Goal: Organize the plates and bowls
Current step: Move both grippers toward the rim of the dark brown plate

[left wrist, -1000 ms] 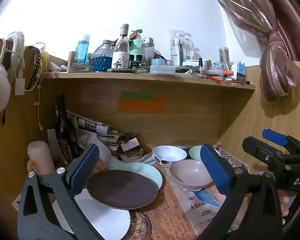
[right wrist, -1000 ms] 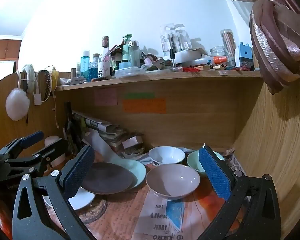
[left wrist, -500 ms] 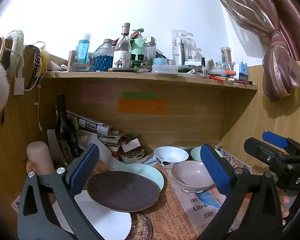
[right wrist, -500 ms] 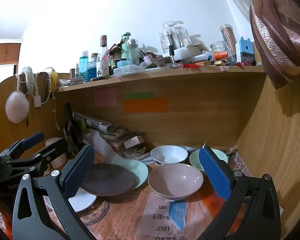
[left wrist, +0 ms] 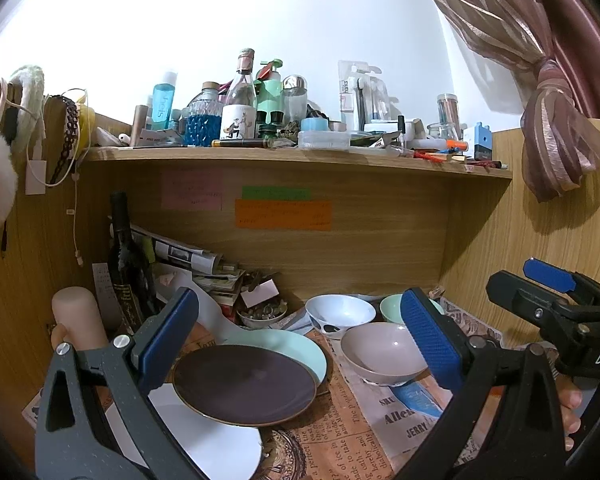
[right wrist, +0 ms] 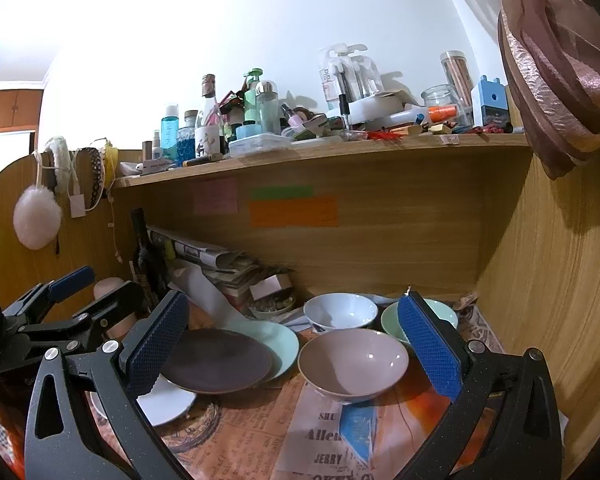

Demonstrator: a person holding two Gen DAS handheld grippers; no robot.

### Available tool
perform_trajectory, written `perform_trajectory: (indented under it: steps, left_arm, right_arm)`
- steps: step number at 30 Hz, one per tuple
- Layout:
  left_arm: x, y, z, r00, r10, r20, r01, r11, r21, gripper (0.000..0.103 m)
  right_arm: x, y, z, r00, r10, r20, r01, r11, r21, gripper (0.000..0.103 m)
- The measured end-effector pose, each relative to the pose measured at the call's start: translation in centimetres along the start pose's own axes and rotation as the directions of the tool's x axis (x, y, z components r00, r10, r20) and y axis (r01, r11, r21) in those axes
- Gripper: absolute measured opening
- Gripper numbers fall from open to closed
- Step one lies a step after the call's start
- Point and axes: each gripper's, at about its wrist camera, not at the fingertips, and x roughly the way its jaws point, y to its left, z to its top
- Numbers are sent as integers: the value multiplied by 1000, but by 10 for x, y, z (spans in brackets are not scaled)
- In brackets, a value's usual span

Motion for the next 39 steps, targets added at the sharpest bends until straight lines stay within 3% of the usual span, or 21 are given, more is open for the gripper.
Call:
perform_trajectory:
  steps: [39]
  left_arm:
    - [-2,-2,0,1000,2,1,-2,1000,-4,103]
  right_arm:
    - [-4,5,0,1000,10,21,-10,1000,-6,103]
